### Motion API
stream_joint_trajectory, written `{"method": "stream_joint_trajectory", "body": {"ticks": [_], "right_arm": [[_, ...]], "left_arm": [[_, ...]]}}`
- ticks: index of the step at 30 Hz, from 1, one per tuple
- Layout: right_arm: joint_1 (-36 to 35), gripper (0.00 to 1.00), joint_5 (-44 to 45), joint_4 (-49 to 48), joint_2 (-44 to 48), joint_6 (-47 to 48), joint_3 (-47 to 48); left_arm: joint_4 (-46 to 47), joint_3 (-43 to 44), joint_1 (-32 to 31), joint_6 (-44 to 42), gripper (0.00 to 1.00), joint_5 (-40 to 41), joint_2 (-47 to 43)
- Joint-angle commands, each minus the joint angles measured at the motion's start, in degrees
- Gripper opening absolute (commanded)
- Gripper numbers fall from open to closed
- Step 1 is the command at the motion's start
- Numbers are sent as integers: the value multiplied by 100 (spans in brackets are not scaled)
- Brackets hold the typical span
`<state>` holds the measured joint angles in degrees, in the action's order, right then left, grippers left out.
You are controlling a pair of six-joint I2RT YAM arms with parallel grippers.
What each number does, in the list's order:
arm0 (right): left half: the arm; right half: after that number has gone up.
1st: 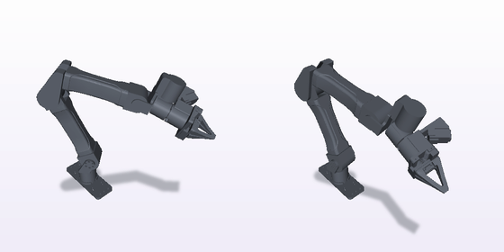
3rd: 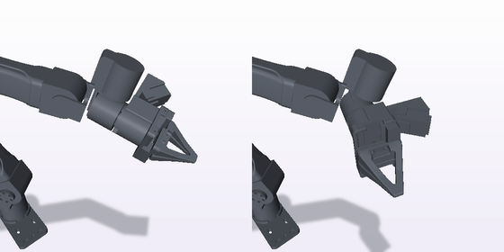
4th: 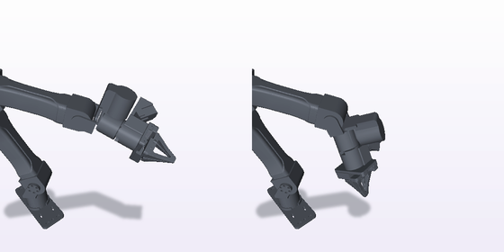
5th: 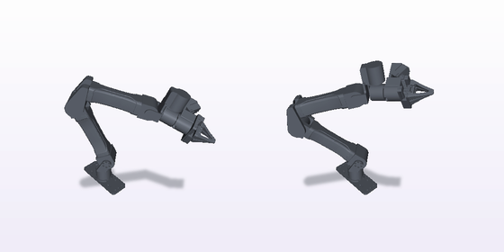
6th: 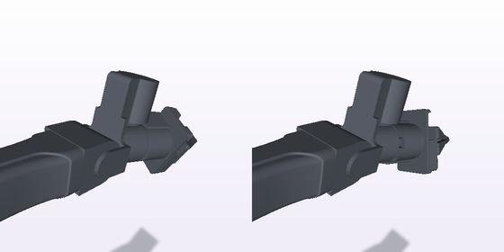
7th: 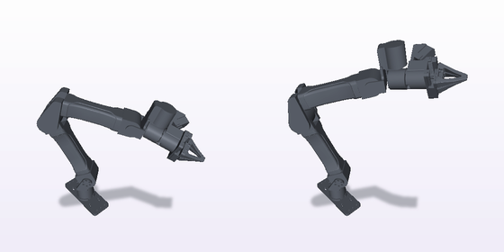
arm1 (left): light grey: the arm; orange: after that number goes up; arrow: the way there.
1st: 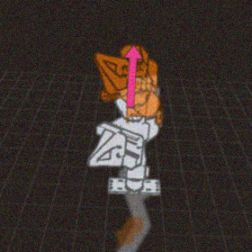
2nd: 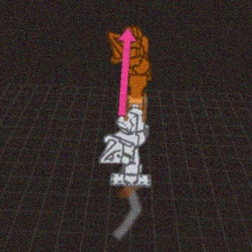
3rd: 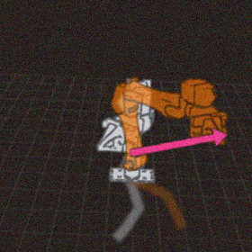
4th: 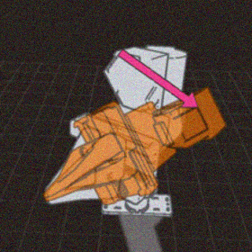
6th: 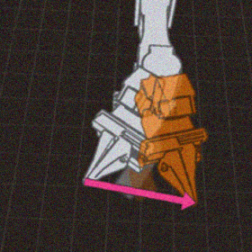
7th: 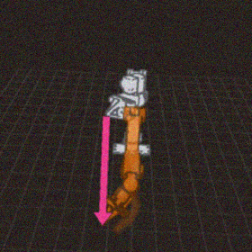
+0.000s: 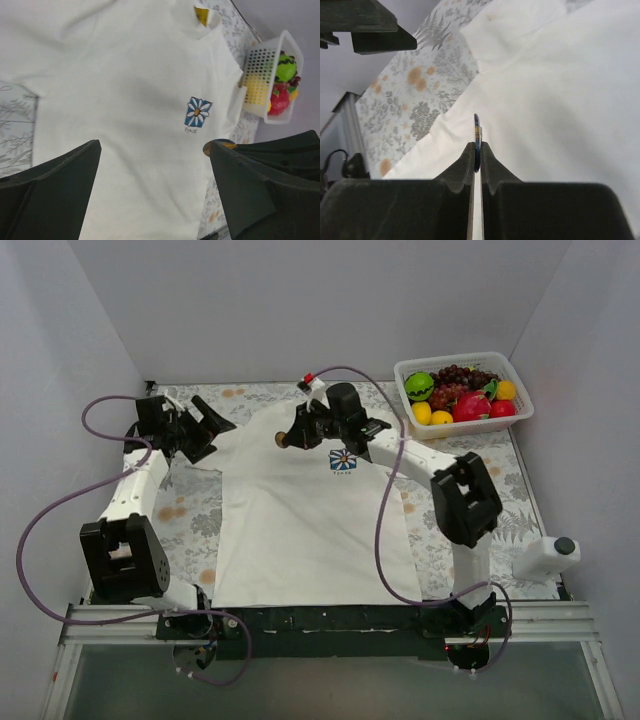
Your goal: Pin the brooch onto the clothing
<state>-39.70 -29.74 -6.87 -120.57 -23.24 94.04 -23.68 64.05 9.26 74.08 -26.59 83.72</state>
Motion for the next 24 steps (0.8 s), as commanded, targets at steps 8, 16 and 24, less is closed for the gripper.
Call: {"method": "stream_joint_trajectory", "body": {"ticks": [8, 16, 24], "right_arm": [[-55, 1, 2787, -1061, 3417, 2948, -3144], [165, 1, 2482, -656, 3847, 2808, -3304], [156, 1, 2876, -879, 3910, 3169, -3551]], "left_arm": [[311, 1636, -1776, 704, 94, -1164, 1259], [637, 1997, -2288, 792, 91, -1629, 1638], [567, 2059, -2358, 783, 89, -1754, 1542]]}}
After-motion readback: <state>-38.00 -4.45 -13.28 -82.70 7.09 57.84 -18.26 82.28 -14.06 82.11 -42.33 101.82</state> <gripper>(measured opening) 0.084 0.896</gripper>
